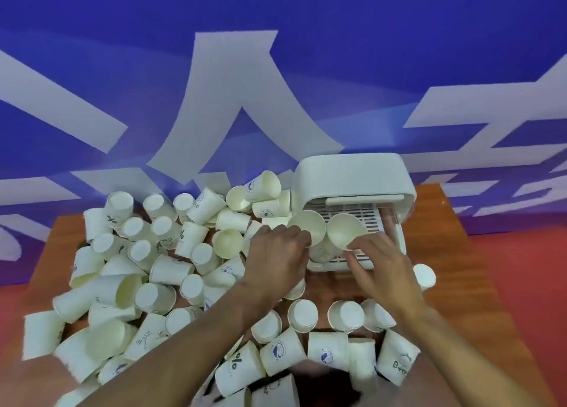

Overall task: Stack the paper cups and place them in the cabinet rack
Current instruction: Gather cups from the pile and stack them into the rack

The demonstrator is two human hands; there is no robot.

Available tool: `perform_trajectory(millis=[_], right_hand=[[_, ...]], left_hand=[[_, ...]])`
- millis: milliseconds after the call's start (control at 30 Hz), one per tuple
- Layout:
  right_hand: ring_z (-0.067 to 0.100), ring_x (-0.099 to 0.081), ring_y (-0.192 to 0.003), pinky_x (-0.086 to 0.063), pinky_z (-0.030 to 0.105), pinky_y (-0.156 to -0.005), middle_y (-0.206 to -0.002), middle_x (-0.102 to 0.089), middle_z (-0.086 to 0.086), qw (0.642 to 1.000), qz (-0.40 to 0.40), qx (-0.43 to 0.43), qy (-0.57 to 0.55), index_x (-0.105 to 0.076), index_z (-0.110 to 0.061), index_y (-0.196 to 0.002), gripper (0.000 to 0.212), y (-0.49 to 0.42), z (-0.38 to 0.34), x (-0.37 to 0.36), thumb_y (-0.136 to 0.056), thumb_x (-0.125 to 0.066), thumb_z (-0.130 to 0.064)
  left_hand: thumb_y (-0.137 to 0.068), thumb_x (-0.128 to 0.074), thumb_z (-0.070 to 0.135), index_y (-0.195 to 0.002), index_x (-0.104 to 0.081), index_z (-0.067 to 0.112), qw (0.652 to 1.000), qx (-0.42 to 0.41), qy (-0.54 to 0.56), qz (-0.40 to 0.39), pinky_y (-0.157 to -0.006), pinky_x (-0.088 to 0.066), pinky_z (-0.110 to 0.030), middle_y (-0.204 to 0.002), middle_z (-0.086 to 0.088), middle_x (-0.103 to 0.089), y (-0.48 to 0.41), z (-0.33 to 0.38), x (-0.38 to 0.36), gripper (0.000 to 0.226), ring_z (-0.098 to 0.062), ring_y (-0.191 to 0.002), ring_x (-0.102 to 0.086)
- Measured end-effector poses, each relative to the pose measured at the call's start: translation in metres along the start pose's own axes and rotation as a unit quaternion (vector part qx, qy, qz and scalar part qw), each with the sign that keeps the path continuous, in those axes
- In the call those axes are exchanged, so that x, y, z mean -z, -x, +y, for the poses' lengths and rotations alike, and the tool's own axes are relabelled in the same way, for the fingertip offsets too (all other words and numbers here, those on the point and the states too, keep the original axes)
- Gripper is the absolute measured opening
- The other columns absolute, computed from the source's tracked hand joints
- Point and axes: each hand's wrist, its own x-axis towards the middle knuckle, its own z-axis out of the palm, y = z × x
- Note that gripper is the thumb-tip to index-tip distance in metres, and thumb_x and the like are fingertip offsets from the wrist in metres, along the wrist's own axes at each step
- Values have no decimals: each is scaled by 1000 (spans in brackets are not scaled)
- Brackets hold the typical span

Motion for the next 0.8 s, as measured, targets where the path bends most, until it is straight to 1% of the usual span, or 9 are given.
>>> perform_trajectory(millis=[100,133,333,400,467,533,667,733,800], right_hand=[[10,-61,-90,-41,16,-67,-94,-65,-9,1000,5,-20,12,-70,-18,-97,12,9,24,20,-92,-63,-27],[9,-60,-88,-37,15,-65,-93,-65,-10,999,10,-32,21,-70,-19,-97,11,11,32,26,-92,-63,-26],[5,-63,-70,-43,20,-56,-87,-67,-12,996,30,-73,40,-72,-24,-100,10,19,74,44,-90,-70,-25],[6,-61,-68,-44,23,-54,-82,-65,-13,996,26,-73,37,-72,-26,-99,9,21,83,44,-90,-71,-26],[5,-59,-67,-42,21,-54,-82,-64,-13,997,32,-65,31,-72,-26,-99,9,22,88,41,-90,-71,-25],[5,-60,-71,-42,19,-56,-86,-68,-12,998,41,-51,19,-74,-25,-99,10,19,89,34,-90,-72,-23],[7,-65,-86,-51,24,-57,-94,-72,-11,999,34,-11,-8,-75,-22,-102,11,12,91,14,-91,-71,-22],[7,-66,-88,-52,26,-55,-95,-72,-12,999,23,-1,-23,-75,-22,-103,11,9,93,6,-94,-68,-23],[7,-66,-88,-49,21,-54,-94,-72,-13,999,26,1,-30,-75,-22,-101,11,6,95,1,-93,-68,-23]], left_hand=[[-75,-67,25,-76,-65,23,1000,-3,3,-9,-55,-35,-28,-67,5,-62,-7,20,-12,3,-20,-61,-58],[-76,-67,25,-76,-65,23,1000,1,3,-10,-55,-37,-28,-67,5,-62,-10,25,-15,2,-20,-61,-58],[-77,-66,24,-79,-65,25,999,32,3,-26,-55,-42,-30,-67,5,-64,-16,42,-32,2,-20,-63,-59],[-75,-69,21,-76,-65,23,999,18,-14,-32,-53,-40,-30,-64,4,-63,-17,44,-36,5,-21,-60,-57],[-74,-68,16,-72,-62,21,998,-11,-48,-34,-52,-38,-31,-60,2,-60,-19,44,-40,8,-23,-56,-53],[-74,-66,13,-70,-61,19,996,-28,-78,-36,-52,-36,-31,-58,1,-56,-21,41,-42,9,-24,-53,-50],[-71,-65,9,-68,-57,17,991,-26,-106,-74,-52,-31,-30,-56,0,-52,-20,35,-49,12,-25,-51,-48],[-73,-66,11,-69,-57,18,990,-25,-104,-91,-52,-32,-30,-58,0,-52,-20,32,-56,12,-25,-53,-49],[-77,-64,15,-72,-59,18,992,-23,-90,-89,-53,-36,-32,-61,1,-56,-21,32,-61,8,-24,-57,-52]])
